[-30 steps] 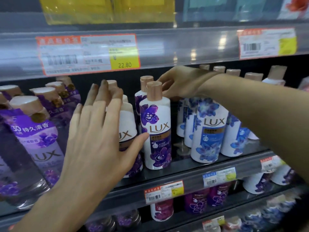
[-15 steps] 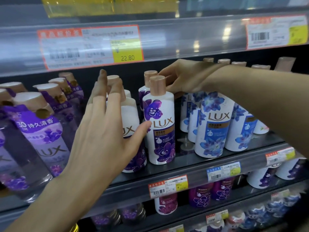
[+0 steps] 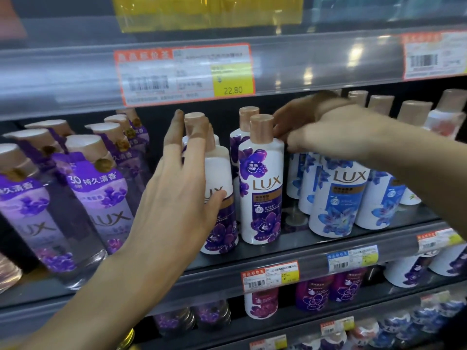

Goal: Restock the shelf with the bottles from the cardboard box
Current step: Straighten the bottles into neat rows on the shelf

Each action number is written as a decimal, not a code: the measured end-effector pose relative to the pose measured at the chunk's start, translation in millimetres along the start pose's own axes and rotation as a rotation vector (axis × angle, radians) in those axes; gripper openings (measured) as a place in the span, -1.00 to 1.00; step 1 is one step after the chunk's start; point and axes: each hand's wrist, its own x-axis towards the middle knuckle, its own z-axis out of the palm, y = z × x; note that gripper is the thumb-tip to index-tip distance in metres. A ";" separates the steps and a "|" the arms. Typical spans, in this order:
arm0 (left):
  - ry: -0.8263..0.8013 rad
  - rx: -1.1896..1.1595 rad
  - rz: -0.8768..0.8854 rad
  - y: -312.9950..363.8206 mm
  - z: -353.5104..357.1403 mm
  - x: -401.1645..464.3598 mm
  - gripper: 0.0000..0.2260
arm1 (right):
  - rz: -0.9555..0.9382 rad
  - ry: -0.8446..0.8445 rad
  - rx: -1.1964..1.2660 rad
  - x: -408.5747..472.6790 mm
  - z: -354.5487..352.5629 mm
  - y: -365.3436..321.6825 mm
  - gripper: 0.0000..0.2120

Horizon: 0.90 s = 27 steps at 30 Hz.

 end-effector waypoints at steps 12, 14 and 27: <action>-0.032 -0.221 -0.062 -8.1 4.2 1.4 -0.19 | -0.009 0.215 0.249 -19.9 42.5 2.8 -0.58; -0.026 -0.250 -0.078 -8.8 3.8 2.0 -0.19 | -0.015 0.249 0.241 -20.1 47.2 1.9 -0.58; -0.023 -0.224 -0.090 -12.9 7.0 3.7 -0.16 | -0.034 0.333 0.221 -24.0 58.7 5.4 -0.55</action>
